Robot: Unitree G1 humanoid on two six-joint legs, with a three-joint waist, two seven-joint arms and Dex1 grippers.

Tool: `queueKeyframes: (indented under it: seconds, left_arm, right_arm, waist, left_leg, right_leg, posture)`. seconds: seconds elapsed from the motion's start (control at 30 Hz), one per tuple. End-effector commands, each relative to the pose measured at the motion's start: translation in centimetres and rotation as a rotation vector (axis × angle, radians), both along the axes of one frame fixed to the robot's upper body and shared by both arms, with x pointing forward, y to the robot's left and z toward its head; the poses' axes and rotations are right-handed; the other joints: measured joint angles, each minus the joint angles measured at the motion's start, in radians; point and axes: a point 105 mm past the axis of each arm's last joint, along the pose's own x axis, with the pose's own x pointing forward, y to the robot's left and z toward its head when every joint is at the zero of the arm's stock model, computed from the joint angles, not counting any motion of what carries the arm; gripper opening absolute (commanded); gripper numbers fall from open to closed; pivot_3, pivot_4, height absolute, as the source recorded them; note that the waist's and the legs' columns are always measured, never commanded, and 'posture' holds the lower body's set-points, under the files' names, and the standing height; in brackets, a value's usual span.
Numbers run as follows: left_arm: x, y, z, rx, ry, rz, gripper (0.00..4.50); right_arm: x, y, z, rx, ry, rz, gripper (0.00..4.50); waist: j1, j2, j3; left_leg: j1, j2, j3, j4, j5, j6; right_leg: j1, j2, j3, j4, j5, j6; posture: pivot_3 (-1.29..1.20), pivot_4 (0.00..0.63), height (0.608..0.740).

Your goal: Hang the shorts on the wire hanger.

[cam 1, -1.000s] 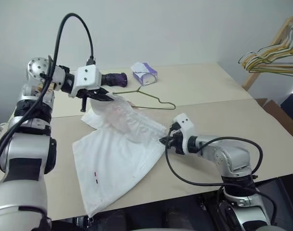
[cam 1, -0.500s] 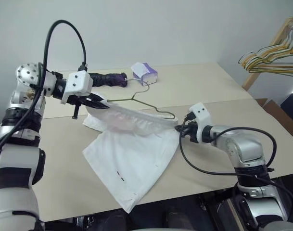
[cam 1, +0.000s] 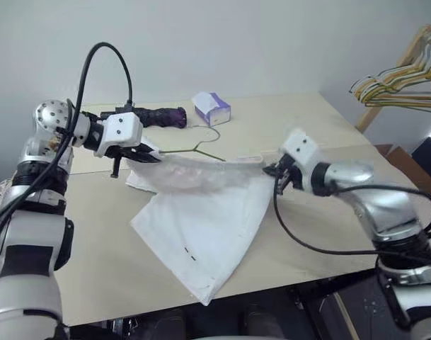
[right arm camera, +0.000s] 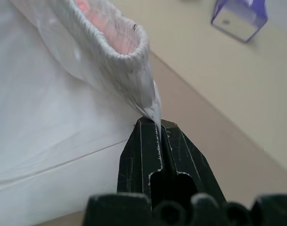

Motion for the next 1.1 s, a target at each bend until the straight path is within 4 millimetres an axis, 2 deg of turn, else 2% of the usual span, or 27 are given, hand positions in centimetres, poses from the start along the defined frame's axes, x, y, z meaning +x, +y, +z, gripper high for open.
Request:
queueKeyframes:
  seconds: [0.03,0.17,0.23,0.37,0.57,0.77,0.87,1.1]
  left_arm:
    - [0.7,-0.8,2.8,-0.049,-0.098,0.004,0.00]
    - [0.8,-1.2,3.1,-0.056,-0.107,-0.009,0.00]
    - [0.8,-1.5,3.3,-0.073,-0.115,-0.014,0.00]
    - [0.7,-1.7,3.4,-0.076,-0.123,-0.027,0.00]
    - [0.5,-1.9,2.1,-0.057,-0.110,-0.034,0.00]
    - [0.4,-2.3,2.3,-0.092,-0.111,-0.046,0.00]
    - [0.5,-2.3,2.4,-0.100,-0.119,-0.037,0.00]
    - [0.5,-2.1,2.5,-0.108,-0.122,-0.034,0.00]
  right_arm:
    - [-0.2,1.4,4.3,-0.116,-0.154,0.103,0.02]
    - [0.5,2.3,5.6,-0.159,-0.197,0.128,0.02]
    - [0.3,3.0,5.2,-0.214,-0.186,0.182,0.02]
    - [1.2,3.5,3.8,-0.282,-0.164,0.174,0.02]
    - [1.6,4.4,3.7,-0.285,-0.183,0.199,0.02]
    - [1.2,4.8,3.5,-0.321,-0.226,0.258,0.02]
    - [1.1,4.5,3.3,-0.323,-0.216,0.273,0.65]
    - [1.1,3.8,2.5,-0.329,-0.179,0.291,3.07]
  waist:
    - [-0.002,0.000,0.000]
    - [-0.012,0.000,0.000]
    - [-0.016,0.000,0.000]
    - [-0.017,0.000,0.000]
    - [-0.021,0.000,0.000]
    - [-0.020,0.000,0.000]
    - [-0.021,0.000,0.000]
    - [-0.021,0.000,0.000]
  left_leg:
    - [0.000,0.000,0.000,0.000,0.000,0.000]
    - [-0.001,0.000,0.002,0.000,0.000,0.000]
    - [-0.001,0.000,0.002,0.000,0.000,0.000]
    - [-0.003,0.000,0.002,0.000,0.000,0.000]
    - [-0.004,0.000,0.003,0.000,0.003,-0.005]
    - [-0.004,0.000,0.003,0.000,0.003,-0.005]
    - [-0.004,0.000,0.003,0.000,0.003,-0.005]
    - [-0.004,0.000,0.003,0.000,0.003,-0.005]
  right_leg:
    - [-0.001,0.000,0.000,0.000,0.000,0.000]
    - [-0.001,0.000,0.000,0.000,0.000,0.000]
    - [-0.001,0.000,0.000,0.000,0.000,0.000]
    - [-0.003,0.000,0.000,0.001,0.000,0.000]
    - [-0.006,0.000,0.001,0.002,0.000,0.000]
    - [-0.006,0.000,0.001,0.002,0.000,0.000]
    - [-0.006,0.000,0.001,0.002,0.000,0.000]
    - [-0.006,0.000,0.001,0.002,0.000,0.000]
  posture:
    - [-0.04,0.000,0.740]
    - [-0.05,0.000,0.740]
    - [-0.04,0.000,0.740]
    - [-0.03,0.000,0.740]
    - [-0.03,0.000,0.740]
    - [-0.03,0.000,0.740]
    - [-0.03,0.000,0.740]
    - [-0.03,0.000,0.740]
